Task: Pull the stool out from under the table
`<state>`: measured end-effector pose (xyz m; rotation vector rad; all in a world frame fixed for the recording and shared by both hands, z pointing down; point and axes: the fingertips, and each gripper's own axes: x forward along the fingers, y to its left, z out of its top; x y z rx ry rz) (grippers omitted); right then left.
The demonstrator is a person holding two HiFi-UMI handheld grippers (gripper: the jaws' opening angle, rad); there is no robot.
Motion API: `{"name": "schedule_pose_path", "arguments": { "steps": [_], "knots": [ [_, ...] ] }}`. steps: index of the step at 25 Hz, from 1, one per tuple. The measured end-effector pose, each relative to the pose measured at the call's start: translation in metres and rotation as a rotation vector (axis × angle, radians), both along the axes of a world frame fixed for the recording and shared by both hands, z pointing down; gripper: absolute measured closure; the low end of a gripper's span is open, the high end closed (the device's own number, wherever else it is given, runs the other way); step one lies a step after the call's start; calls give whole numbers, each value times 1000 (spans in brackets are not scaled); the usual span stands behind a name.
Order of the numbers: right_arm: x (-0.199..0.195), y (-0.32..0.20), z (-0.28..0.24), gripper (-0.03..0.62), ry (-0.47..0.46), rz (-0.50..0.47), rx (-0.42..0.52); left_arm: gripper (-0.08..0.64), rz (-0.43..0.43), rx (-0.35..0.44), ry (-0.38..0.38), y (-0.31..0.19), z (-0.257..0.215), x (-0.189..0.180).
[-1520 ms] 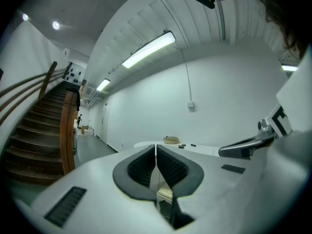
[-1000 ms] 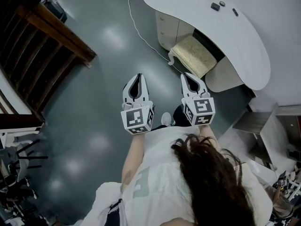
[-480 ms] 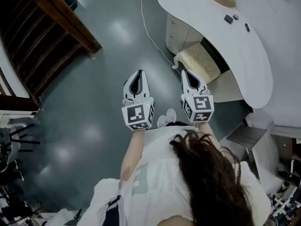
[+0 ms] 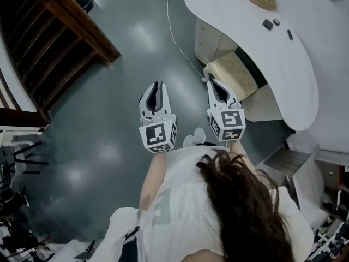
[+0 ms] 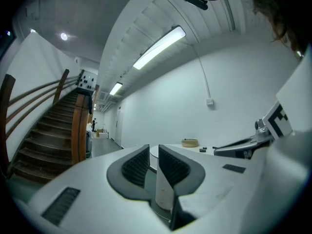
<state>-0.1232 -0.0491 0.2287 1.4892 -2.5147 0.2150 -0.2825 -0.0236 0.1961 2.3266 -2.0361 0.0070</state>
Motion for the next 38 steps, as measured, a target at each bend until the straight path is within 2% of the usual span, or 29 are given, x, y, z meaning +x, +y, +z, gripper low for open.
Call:
{"name": "schedule_pose_path", "arguments": {
  "steps": [2, 3, 4, 5, 7, 15, 19, 23, 28, 33, 38],
  "knots": [
    [-1, -2, 2, 557, -20, -15, -13, 519, 1, 16, 11, -1, -3, -1],
    [-1, -2, 3, 504, -37, -24, -24, 472, 9, 20, 18, -3, -3, 0],
    [-1, -3, 5, 368, -55, -28, -33, 345, 20, 21, 25, -4, -3, 2],
    [-1, -4, 6, 308, -73, -24, -36, 233, 32, 18, 29, -5, -1, 3],
    [0, -4, 6, 265, -95, -7, -31, 219, 47, 8, 35, -6, 3, 5],
    [9, -1, 10, 259, -123, 9, -46, 219, 54, 11, 71, -5, 5, 5],
    [27, -6, 14, 261, -129, 77, -55, 221, 90, 0, 94, -16, 4, 20],
    [64, -8, 12, 261, -122, 199, -47, 221, 202, 0, 140, -38, 0, 55],
    [143, -19, 15, 261, -231, 381, -24, 221, 358, 5, 130, -73, 0, 133],
    [206, -7, 32, 261, -215, 549, -35, 221, 541, -17, 92, -93, 11, 205],
    [257, -1, 43, 261, -193, 742, -33, 221, 753, -58, 129, -121, 27, 270]
  ]
}}
